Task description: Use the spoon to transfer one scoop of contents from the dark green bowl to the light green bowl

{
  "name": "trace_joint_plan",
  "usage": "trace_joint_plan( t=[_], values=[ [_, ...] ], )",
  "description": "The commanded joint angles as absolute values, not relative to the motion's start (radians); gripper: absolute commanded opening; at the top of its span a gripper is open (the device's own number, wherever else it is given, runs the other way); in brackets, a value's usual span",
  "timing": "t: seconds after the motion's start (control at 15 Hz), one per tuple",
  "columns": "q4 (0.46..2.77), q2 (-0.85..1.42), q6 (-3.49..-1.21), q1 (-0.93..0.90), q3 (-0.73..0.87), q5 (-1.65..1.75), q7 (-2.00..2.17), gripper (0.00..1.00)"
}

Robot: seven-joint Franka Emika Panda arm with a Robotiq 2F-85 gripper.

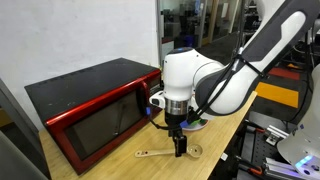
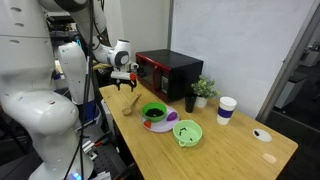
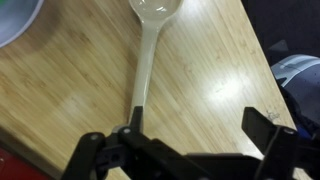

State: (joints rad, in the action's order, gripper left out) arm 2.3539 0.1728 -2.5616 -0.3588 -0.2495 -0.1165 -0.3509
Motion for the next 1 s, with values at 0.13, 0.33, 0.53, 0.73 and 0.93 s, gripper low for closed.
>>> trace_joint_plan(
  t=[0.13, 0.33, 0.53, 0.73, 0.93],
  values=[
    [2.340, 0.218, -2.562, -0.308, -0.265, -0.001, -0.335, 1.00],
    [2.343, 0.230, -2.553, -0.306, -0.260, 0.046, -0.292, 1.00],
    [2.345, 0.248, -2.552, -0.308, -0.261, 0.073, -0.255, 1.00],
    [2.342, 0.268, -2.555, -0.317, -0.254, 0.105, -0.205, 1.00],
    [2.339, 0.285, -2.556, -0.326, -0.250, 0.135, -0.141, 1.00]
  ],
)
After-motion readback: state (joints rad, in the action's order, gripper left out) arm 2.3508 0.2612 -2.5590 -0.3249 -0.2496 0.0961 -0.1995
